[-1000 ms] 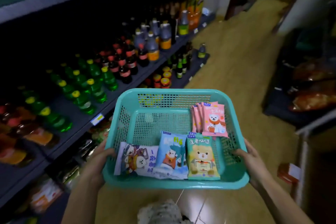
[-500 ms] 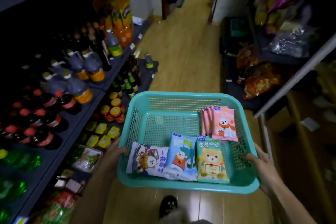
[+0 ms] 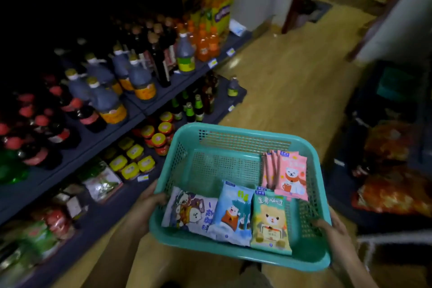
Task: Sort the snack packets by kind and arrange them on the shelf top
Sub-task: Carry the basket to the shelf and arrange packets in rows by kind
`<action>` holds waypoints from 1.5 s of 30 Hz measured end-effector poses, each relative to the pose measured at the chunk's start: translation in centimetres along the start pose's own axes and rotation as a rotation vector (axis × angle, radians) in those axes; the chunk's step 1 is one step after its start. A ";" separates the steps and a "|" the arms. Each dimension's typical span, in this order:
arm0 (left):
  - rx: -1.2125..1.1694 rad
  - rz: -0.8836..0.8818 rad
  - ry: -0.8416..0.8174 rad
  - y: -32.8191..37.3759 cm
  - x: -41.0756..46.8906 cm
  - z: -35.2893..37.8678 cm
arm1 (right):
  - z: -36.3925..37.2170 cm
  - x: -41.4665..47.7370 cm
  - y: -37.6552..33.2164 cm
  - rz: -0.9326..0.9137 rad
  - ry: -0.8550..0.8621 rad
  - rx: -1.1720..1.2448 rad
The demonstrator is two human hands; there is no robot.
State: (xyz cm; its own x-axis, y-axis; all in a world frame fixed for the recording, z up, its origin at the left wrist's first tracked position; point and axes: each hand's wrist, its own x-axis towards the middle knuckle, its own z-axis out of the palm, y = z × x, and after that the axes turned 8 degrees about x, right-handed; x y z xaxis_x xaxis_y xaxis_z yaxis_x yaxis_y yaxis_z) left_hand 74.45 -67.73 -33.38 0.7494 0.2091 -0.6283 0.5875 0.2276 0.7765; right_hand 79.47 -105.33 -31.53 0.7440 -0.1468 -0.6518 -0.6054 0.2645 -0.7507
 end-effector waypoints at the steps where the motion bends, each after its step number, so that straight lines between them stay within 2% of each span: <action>1: -0.035 -0.006 0.050 -0.2 0.3 0.7 | 0.3 2.1 -1.5 0.005 -0.044 -0.052; 8: -0.355 0.003 0.384 -2.0 -0.5 3.6 | 7.6 12.5 -8.6 0.047 -0.386 -0.396; 11: -0.455 -0.019 0.512 -4.1 -0.6 2.8 | 11.9 15.3 -8.3 0.063 -0.473 -0.504; 16: -0.453 -0.089 0.686 -7.9 0.4 0.0 | 17.8 18.8 -4.6 -0.002 -0.591 -0.643; 21: -0.375 -0.106 0.778 -11.2 3.5 -3.1 | 23.0 23.1 1.2 -0.072 -0.685 -0.771; 29: -0.321 -0.104 0.839 -21.7 14.8 -8.9 | 28.5 33.2 14.6 -0.012 -0.731 -0.834; 38: -0.345 -0.107 0.860 -40.6 30.0 -10.2 | 28.2 47.7 31.2 -0.058 -0.747 -0.875; 45: -0.368 -0.084 0.861 -51.4 40.0 -9.3 | 25.9 58.1 41.0 -0.114 -0.770 -0.906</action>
State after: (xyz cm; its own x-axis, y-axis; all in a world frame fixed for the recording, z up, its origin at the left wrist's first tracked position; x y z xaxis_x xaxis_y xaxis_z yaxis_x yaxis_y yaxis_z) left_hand 71.42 -62.18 -98.87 0.1388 0.7765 -0.6146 0.3856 0.5293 0.7558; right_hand 105.23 -78.31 -97.39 0.5932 0.5659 -0.5726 -0.2740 -0.5268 -0.8046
